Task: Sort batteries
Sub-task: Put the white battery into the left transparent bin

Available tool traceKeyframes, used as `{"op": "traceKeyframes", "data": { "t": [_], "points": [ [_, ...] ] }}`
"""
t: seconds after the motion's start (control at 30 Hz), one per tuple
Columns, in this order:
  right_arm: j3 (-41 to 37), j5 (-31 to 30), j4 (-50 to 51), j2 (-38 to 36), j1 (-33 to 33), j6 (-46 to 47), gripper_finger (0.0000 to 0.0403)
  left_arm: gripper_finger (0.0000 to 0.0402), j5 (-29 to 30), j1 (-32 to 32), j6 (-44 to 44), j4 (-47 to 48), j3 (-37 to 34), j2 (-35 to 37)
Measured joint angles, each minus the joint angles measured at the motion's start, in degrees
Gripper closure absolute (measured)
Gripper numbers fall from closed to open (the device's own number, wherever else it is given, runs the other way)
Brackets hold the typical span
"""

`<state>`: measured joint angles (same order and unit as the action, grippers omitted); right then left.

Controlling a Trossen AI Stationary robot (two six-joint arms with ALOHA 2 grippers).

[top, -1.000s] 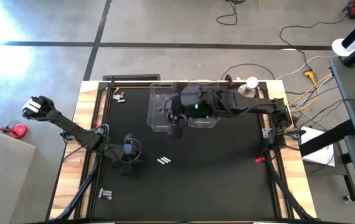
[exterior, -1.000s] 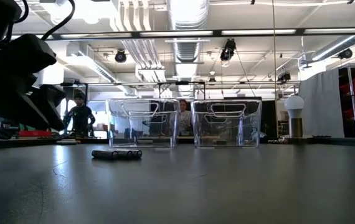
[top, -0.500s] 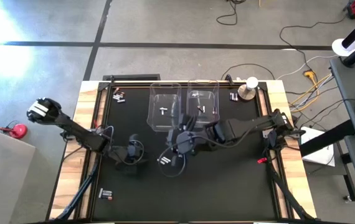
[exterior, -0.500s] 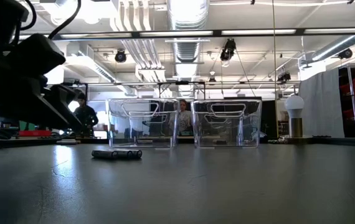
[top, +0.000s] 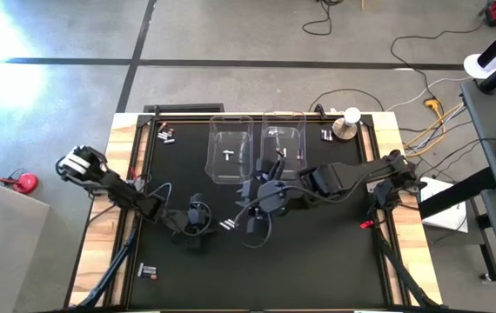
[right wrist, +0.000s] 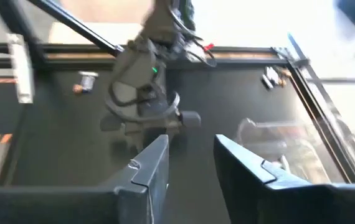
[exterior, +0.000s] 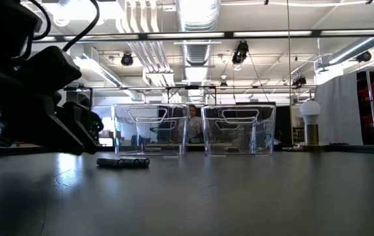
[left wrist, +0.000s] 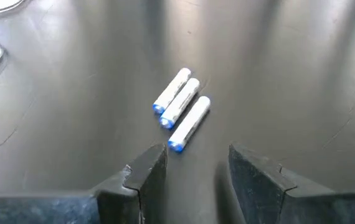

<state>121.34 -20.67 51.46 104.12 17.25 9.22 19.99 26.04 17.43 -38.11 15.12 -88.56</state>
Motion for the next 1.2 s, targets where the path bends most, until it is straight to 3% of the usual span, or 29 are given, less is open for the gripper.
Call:
{"op": "traceKeyframes", "data": {
  "t": [0.33, 0.7, 0.93, 1.2],
  "points": [
    [0.07, 0.68, 7.01, -1.89, -1.09, -2.29, 0.0261, 0.0248, 1.97, -2.61, -0.44, 0.18, 1.18, -0.48],
    [0.07, 1.42, 7.06, -1.91, -0.86, -1.55, 0.0260, 0.0248, 1.41, -4.11, -3.59, 0.15, 2.34, -1.37],
    [0.07, 1.66, 7.17, -1.91, -0.63, -1.58, 0.0272, 0.0248, -6.32, -4.57, -7.15, 3.52, 2.34, -1.37],
    [0.07, 3.32, 8.73, -1.91, -0.63, 1.19, 0.0271, 0.0248, -8.22, -6.38, -8.34, 2.57, 4.40, -6.31]
  ]
}}
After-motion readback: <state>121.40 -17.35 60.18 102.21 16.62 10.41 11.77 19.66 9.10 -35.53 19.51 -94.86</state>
